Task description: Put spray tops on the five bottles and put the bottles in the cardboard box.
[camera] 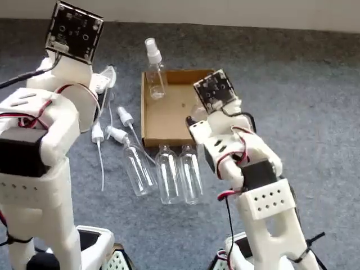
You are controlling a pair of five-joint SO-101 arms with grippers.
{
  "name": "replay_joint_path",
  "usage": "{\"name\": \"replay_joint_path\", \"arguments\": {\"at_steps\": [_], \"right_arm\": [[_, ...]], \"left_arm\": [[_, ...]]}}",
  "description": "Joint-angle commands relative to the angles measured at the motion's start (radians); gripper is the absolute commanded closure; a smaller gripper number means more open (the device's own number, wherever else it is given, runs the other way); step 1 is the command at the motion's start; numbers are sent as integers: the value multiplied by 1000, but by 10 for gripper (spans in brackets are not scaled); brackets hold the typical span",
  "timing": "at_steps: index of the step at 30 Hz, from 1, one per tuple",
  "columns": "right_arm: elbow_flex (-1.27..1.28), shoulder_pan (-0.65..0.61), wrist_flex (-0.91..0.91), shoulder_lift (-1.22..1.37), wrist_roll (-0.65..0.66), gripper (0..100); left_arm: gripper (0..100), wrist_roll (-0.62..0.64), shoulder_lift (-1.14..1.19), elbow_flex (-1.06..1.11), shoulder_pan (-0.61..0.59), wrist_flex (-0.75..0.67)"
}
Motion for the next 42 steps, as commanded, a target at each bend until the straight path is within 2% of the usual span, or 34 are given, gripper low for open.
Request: {"name": "replay_joint_path", "arguments": {"at_steps": [1,6,11,14,22,36,39,42], "right_arm": [[245,-56,-311,-165,-38,995],[452,-99,-417,-294,-41,995],[550,-99,-518,-394,-61,995],[596,-99,-519,-430,-98,995],[616,-99,-518,-450,-103,995],[618,-99,-453,-452,-104,995],[618,-99,-453,-452,-104,995],[618,-99,-453,-450,-104,995]], "left_arm": [[863,11,-51,-33,107,-100],[863,104,-50,-33,147,-155],[864,115,-50,-31,147,-150],[864,114,-50,-18,140,-147],[864,115,-54,193,7,-157],[867,124,-54,171,-28,-153],[939,201,-50,170,-81,-141],[998,215,-50,170,-124,-141]]}}
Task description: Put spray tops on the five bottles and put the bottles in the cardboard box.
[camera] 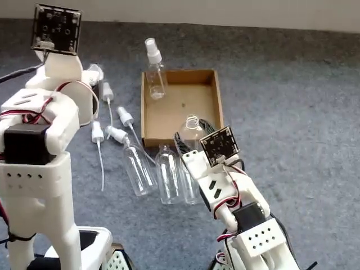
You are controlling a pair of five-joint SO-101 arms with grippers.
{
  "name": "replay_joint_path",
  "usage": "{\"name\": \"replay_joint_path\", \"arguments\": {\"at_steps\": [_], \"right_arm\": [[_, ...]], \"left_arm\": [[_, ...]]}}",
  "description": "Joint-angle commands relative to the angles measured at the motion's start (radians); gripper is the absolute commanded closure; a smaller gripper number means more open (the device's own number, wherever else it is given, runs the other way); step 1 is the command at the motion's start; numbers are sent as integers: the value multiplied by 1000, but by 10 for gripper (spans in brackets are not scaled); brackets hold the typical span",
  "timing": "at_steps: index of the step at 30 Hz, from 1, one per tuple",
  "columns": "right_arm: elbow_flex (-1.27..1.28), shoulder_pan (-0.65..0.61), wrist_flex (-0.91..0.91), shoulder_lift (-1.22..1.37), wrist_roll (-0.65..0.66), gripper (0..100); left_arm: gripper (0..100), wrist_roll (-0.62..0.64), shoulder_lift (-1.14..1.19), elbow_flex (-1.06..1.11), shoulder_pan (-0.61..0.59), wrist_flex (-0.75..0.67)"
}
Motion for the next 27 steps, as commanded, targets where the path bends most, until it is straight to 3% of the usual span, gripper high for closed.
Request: {"name": "replay_joint_path", "arguments": {"at_steps": [1,8,10,13,17,21,27], "right_arm": [[-12,-4,4,-15,-8,995],[-12,-4,53,-16,-8,995],[-12,-4,67,-16,-9,995],[-12,-5,67,-16,-9,995],[-13,-5,67,-16,-6,995],[-13,-5,67,-16,-6,995],[-15,-5,68,-16,-5,995]], "left_arm": [[993,31,-10,-27,-73,2],[983,20,4,142,-348,2],[982,-44,54,171,-406,12],[926,-117,219,127,-472,112],[789,-187,503,-120,-539,333],[818,-281,727,-349,-532,460],[829,-261,908,-440,-323,382]]}}
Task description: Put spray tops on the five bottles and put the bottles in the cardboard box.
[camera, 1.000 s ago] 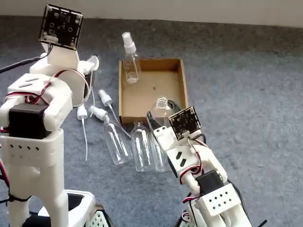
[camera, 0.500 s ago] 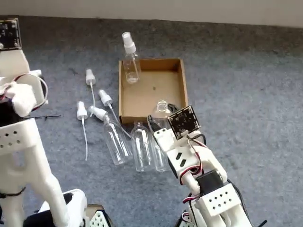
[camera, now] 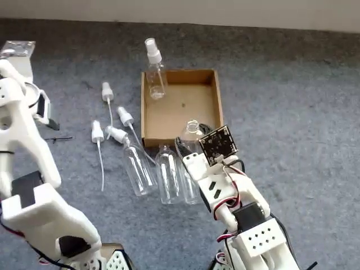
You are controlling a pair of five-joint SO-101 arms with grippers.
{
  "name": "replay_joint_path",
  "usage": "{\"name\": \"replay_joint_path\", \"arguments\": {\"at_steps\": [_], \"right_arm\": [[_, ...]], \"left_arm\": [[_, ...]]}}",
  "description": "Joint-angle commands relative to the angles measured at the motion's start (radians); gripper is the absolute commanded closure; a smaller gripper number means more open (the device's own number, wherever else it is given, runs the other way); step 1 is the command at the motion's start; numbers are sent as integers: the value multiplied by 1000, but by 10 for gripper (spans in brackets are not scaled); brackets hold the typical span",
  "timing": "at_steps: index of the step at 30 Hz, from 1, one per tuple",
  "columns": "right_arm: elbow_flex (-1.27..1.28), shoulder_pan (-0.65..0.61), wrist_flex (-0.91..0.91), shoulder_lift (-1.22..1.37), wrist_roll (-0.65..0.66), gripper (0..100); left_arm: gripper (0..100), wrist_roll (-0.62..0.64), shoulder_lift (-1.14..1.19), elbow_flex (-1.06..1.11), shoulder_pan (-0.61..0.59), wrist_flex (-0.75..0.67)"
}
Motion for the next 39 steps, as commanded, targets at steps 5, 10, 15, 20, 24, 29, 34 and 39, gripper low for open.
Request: {"name": "replay_joint_path", "arguments": {"at_steps": [5,10,15,20,24,29,34,39], "right_arm": [[-13,-5,4,-16,-5,995],[-13,-5,4,-18,-5,995],[-13,-5,4,-18,-5,995],[-13,-5,4,-18,-5,995],[-13,-5,4,-18,-5,995],[-13,-7,4,-18,-5,995],[-13,-7,4,-18,-5,995],[-13,-8,4,-18,-5,995]], "left_arm": [[829,153,200,-74,285,-193],[829,183,309,-74,317,-238],[829,183,363,-74,291,-245],[829,183,371,-74,277,-249],[829,183,374,-68,271,-281],[829,183,412,-73,257,-290],[829,183,483,-74,257,-328],[880,183,524,-74,263,-339]]}}
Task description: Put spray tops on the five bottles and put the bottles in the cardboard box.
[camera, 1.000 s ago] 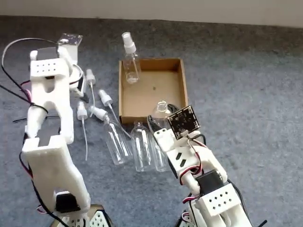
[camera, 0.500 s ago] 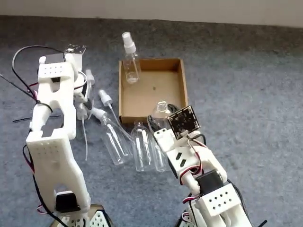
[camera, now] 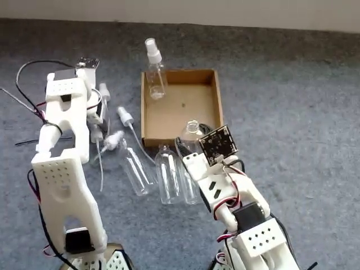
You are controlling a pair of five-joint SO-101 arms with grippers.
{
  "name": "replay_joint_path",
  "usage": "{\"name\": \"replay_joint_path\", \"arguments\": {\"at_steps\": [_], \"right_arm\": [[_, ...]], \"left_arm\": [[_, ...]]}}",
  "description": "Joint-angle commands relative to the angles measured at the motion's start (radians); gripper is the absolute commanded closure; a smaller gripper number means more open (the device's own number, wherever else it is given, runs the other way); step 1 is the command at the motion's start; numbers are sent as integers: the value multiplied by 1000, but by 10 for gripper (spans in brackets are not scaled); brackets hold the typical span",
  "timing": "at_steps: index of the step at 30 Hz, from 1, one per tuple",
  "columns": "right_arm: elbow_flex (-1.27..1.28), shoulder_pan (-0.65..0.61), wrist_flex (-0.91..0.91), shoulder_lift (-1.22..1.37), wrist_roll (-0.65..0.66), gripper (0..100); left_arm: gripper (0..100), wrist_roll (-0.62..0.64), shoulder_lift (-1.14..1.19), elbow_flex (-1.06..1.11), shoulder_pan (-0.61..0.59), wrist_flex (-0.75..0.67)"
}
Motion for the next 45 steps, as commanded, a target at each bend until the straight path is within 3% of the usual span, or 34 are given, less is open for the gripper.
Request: {"name": "replay_joint_path", "arguments": {"at_steps": [1,10,22,29,33,37,45], "right_arm": [[-13,-8,4,-16,-5,995],[-13,-8,4,-15,-6,995],[-13,-10,4,-15,-9,995],[-13,-10,4,-16,-9,995],[-10,-77,4,-16,-5,995],[41,-168,1,-18,-3,995],[65,-174,-1,-196,-9,995]], "left_arm": [[898,2,18,-19,-4,-18],[958,2,-21,-79,-27,-5],[958,5,-295,-544,-44,339],[958,9,-562,-490,-1,339],[958,126,-751,-417,119,338],[958,176,-898,-404,334,333],[958,206,-947,-397,588,75]]}}
